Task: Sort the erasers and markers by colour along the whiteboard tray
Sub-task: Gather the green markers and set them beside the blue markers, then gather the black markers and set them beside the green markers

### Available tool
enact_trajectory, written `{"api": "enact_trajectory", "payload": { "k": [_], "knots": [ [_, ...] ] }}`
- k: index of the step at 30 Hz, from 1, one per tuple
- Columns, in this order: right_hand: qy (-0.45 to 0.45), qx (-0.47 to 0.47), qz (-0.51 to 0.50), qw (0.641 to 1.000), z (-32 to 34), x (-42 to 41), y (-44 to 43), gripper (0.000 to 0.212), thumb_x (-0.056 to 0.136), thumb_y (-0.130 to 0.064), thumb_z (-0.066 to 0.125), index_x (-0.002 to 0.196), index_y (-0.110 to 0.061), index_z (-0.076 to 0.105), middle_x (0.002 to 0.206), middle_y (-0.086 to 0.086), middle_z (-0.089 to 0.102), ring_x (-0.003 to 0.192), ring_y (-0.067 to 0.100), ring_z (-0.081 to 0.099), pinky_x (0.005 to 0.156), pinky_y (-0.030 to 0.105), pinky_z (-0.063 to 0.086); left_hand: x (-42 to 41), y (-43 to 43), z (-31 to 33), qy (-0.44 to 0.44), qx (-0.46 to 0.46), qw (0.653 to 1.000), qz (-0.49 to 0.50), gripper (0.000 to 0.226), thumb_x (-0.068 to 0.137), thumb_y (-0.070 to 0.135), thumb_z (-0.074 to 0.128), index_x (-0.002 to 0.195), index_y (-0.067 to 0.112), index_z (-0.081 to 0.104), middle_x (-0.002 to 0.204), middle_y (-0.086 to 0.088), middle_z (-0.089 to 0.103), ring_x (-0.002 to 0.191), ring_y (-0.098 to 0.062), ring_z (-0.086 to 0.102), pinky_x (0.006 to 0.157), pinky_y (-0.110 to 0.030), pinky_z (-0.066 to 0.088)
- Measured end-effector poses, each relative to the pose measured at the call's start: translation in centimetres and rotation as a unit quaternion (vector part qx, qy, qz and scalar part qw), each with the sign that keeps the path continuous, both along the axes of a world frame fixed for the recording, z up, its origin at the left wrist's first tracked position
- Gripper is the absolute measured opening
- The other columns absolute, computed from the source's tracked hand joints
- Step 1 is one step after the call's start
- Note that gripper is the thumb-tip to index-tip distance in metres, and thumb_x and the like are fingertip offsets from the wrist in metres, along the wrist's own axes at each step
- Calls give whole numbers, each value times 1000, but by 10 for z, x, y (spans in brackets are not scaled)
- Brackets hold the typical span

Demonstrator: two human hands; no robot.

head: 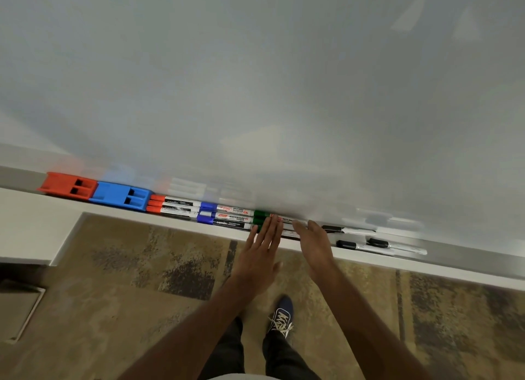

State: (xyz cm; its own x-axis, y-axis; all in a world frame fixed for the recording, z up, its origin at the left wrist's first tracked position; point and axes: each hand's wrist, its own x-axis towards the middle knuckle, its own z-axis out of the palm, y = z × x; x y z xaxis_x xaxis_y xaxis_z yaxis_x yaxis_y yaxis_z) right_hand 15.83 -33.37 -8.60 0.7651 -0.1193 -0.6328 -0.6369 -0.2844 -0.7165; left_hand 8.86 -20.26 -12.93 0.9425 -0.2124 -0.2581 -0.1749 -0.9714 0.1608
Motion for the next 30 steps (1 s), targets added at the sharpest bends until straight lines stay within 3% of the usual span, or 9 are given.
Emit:
{"api": "enact_trajectory", "payload": {
  "k": [3,5,7,12,15,19,23,27,30],
  "knots": [
    [-24,-17,23,999,9,-4,-7,53,94,-34,58,138,-5,49,141,15,54,130,32,50,109,50,40,-1,-2,1,11,9,1000,5,90,97,50,36,151,8,-23,160,-13,-27,148,-28,-25,122,-49,-1],
    [-83,-78,60,992,16,-8,-19,35,93,-27,59,120,-4,60,121,15,67,104,24,64,87,39,52,0,-2,2,9,9,1000,8,89,97,51,35,151,8,-22,161,-13,-26,148,-28,-24,122,-50,0],
    [-159,-158,107,969,21,-11,-39,25,92,-19,62,115,-10,66,113,7,70,93,16,64,75,27,48,1,-5,4,-4,-10,1000,8,86,97,48,35,153,8,-18,162,-13,-22,149,-27,-22,122,-50,2],
    [-257,-344,248,868,16,-11,-109,26,84,1,65,109,-5,69,109,14,68,104,35,56,85,45,49,0,-23,16,-30,-145,987,54,69,100,37,37,156,13,6,165,-11,-5,152,-26,-4,121,-39,9],
    [-253,-410,335,809,10,-8,-146,32,79,3,70,108,-8,69,108,10,69,104,34,54,85,44,45,-1,-38,25,-47,-251,959,120,52,101,32,44,149,15,35,162,-7,22,146,-19,23,114,-33,23],
    [-266,-438,391,764,4,-2,-170,30,80,-2,70,108,-12,70,105,5,69,101,31,54,83,41,42,-1,-57,38,-60,-336,927,157,31,99,17,51,129,13,59,141,-4,50,127,-4,39,103,-17,31],
    [-304,-416,394,761,4,2,-176,31,72,3,76,98,-13,70,95,4,68,94,30,55,79,39,39,0,-77,50,-28,-434,869,236,22,96,10,57,115,12,67,114,-1,66,105,-6,61,88,-21,53],
    [-342,-361,372,784,9,-2,-171,27,75,2,75,96,-14,70,94,2,68,93,27,55,74,35,34,7,-97,57,74,-484,815,308,30,93,22,65,122,19,61,110,5,67,96,-2,65,73,-9,52],
    [-363,-314,356,802,16,-12,-165,28,79,0,72,102,-16,70,98,2,68,96,27,56,74,38,39,13,-114,62,170,-580,705,370,41,90,25,70,127,19,55,114,-1,68,98,-12,69,75,-16,56]
  ]
}}
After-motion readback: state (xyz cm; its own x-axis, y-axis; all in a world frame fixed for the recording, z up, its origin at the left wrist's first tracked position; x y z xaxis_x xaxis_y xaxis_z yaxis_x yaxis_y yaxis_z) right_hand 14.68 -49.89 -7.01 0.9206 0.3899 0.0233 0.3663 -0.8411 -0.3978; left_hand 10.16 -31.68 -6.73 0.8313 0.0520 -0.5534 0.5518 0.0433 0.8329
